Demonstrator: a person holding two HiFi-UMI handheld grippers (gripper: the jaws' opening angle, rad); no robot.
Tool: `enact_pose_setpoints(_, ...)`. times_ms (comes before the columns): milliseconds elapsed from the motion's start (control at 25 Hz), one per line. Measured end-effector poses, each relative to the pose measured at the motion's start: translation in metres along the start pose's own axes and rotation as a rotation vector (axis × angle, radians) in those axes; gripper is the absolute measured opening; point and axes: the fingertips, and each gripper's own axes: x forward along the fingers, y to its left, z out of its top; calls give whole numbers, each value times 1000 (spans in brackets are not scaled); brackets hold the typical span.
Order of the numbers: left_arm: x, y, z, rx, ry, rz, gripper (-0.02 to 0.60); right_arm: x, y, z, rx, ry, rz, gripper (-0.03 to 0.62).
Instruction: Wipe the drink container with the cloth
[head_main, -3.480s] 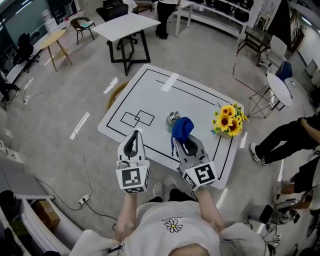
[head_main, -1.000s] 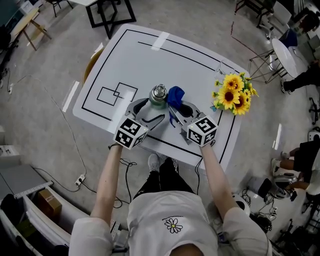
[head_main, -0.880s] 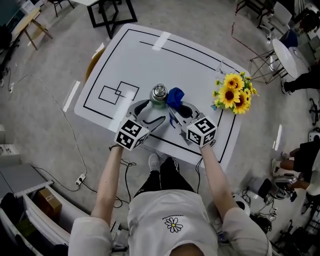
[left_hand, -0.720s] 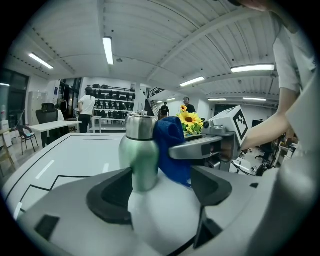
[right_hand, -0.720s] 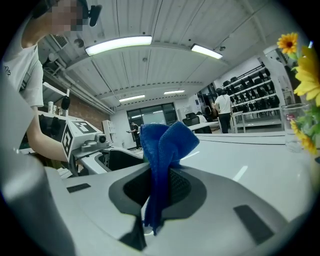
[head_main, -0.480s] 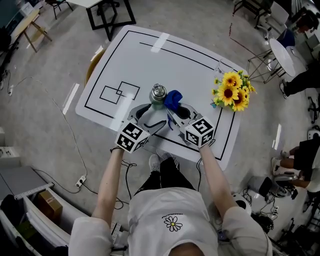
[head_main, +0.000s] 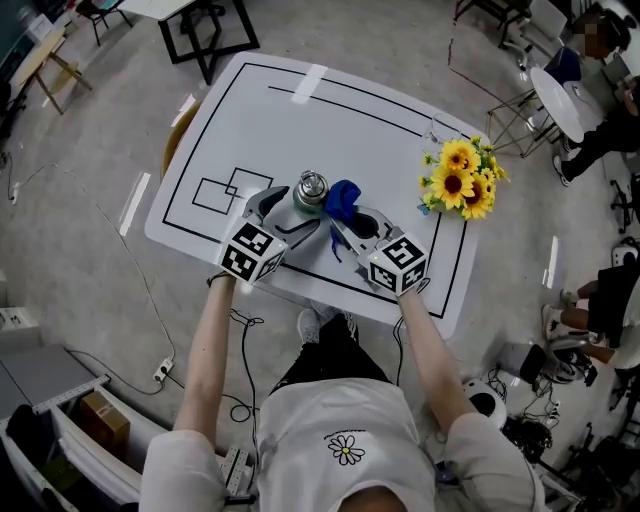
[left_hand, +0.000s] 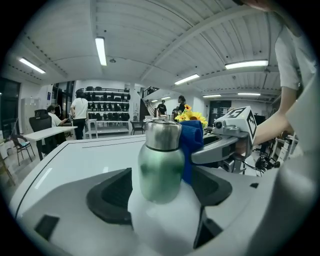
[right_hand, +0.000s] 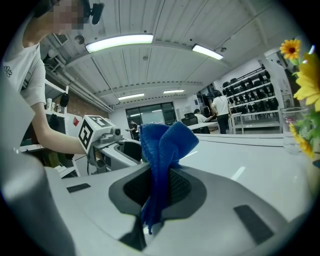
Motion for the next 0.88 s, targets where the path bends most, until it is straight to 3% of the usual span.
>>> enact_pose_setpoints(440,8,-13,-12,10,40,-48,357,3,-20,5,-4,0,-52,41)
enact_pose_setpoints(880,-12,-34,-26,15,75,-23,357,4,12,-3,-27,25,-28,41)
